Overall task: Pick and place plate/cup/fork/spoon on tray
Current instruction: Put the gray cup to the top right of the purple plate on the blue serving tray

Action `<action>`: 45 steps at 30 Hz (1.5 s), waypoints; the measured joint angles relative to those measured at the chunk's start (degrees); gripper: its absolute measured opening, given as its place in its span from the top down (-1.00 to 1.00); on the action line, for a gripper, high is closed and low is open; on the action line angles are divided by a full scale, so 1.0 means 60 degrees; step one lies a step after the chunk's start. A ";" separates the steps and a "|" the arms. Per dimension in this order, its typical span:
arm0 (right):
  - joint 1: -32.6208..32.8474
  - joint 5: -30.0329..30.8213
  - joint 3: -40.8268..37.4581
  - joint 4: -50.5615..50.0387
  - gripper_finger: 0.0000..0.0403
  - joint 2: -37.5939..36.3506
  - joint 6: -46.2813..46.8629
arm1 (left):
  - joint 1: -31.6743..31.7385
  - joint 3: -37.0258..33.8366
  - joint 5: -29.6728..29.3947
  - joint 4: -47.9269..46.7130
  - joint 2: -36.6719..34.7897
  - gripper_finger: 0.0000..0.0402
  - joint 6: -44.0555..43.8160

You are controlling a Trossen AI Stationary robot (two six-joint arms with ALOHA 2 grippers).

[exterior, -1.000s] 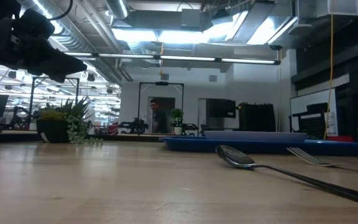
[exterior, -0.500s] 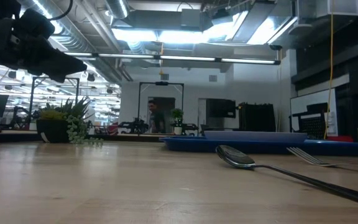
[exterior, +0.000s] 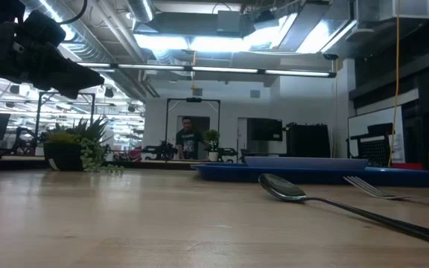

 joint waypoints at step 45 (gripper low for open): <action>0.0210 -0.0201 -0.0725 -0.0689 0.68 0.0047 -0.0340 | -0.0003 -0.0004 0.0004 0.0000 -0.0007 0.60 -0.0001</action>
